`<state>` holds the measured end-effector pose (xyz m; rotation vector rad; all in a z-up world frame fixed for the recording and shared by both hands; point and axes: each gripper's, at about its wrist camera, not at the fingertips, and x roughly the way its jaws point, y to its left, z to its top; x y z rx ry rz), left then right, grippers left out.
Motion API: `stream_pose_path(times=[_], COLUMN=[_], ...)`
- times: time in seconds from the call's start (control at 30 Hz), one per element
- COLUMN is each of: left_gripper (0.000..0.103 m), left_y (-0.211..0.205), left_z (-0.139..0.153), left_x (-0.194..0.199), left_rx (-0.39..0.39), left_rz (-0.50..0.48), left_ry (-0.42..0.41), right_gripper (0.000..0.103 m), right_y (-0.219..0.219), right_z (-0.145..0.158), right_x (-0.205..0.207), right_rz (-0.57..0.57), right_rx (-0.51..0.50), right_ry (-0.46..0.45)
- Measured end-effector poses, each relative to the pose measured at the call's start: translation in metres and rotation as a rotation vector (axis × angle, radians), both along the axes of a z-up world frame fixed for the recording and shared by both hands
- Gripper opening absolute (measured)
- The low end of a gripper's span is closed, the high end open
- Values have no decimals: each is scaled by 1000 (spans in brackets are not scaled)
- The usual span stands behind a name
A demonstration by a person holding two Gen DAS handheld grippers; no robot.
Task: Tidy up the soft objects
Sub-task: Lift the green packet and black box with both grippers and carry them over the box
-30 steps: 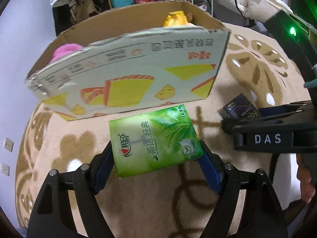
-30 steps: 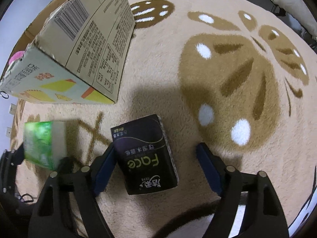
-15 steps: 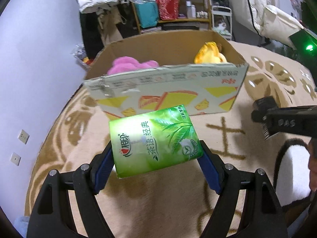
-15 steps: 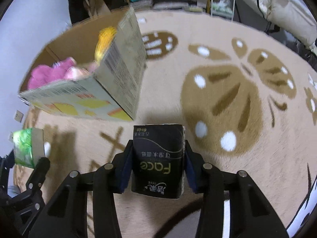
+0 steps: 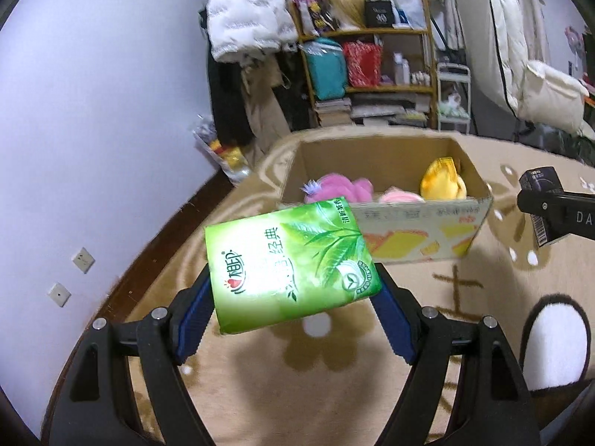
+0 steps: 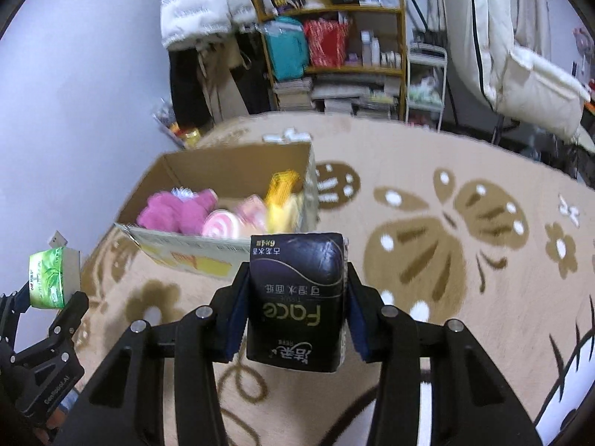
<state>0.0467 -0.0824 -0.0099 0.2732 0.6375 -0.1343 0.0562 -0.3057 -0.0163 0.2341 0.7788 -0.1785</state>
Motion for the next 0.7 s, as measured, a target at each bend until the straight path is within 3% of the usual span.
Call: stream_pose_path(times=[0.2, 0.7], left_gripper=[79, 79], left_y=[14, 10], left_z=[25, 58], left_x=[-2, 36], left_rx=[-36, -84], left_rz=[12, 4], left_ry=[-50, -102], right_gripper=[48, 49], right_y=[15, 17], right_z=[28, 49], right_x=[-5, 28], right_rz=[0, -20], right_rx=[-67, -161], right_ry=[-93, -162])
